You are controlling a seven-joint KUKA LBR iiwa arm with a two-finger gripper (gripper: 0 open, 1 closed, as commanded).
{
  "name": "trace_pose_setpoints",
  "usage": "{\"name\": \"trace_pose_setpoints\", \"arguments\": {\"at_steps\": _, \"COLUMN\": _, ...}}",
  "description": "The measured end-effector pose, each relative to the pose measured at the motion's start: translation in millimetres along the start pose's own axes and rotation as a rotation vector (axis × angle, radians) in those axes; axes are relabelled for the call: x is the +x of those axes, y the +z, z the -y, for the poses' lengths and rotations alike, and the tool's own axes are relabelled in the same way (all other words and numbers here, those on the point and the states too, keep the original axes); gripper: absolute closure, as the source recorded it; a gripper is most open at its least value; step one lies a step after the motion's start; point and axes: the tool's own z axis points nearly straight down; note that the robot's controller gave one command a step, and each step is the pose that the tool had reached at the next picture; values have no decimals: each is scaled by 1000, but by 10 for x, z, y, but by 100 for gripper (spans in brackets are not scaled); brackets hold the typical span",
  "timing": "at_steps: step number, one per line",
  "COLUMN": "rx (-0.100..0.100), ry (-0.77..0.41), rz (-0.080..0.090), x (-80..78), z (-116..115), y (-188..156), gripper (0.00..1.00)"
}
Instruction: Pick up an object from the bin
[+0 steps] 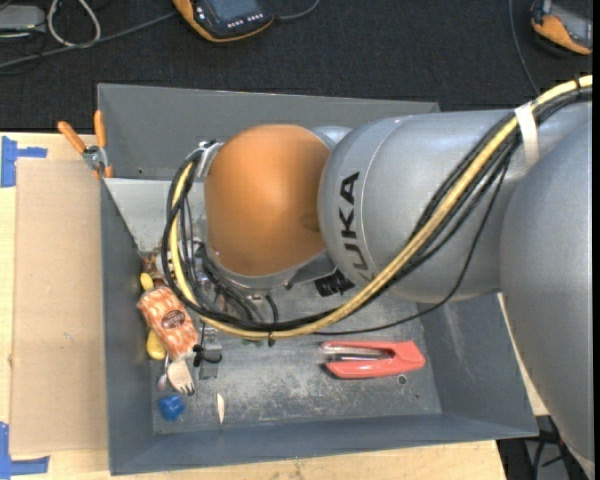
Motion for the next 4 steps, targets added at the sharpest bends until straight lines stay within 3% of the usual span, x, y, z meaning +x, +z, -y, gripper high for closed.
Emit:
{"name": "trace_pose_setpoints", "arguments": {"at_steps": 1, "rx": -2, "ry": 6, "rz": 8, "x": -24, "z": 20, "y": -45, "gripper": 0}}
{"name": "trace_pose_setpoints", "arguments": {"at_steps": 2, "rx": -1, "ry": -428, "rz": 11, "x": -171, "z": -32, "y": 668, "gripper": 0}}
{"name": "trace_pose_setpoints", "arguments": {"at_steps": 3, "rx": -1, "ry": -385, "rz": 7, "x": -226, "z": -50, "y": 936, "gripper": 0}}
{"name": "trace_pose_setpoints", "arguments": {"at_steps": 4, "rx": 0, "ry": -418, "rz": 7, "x": -175, "z": -78, "y": 904, "gripper": 0}}
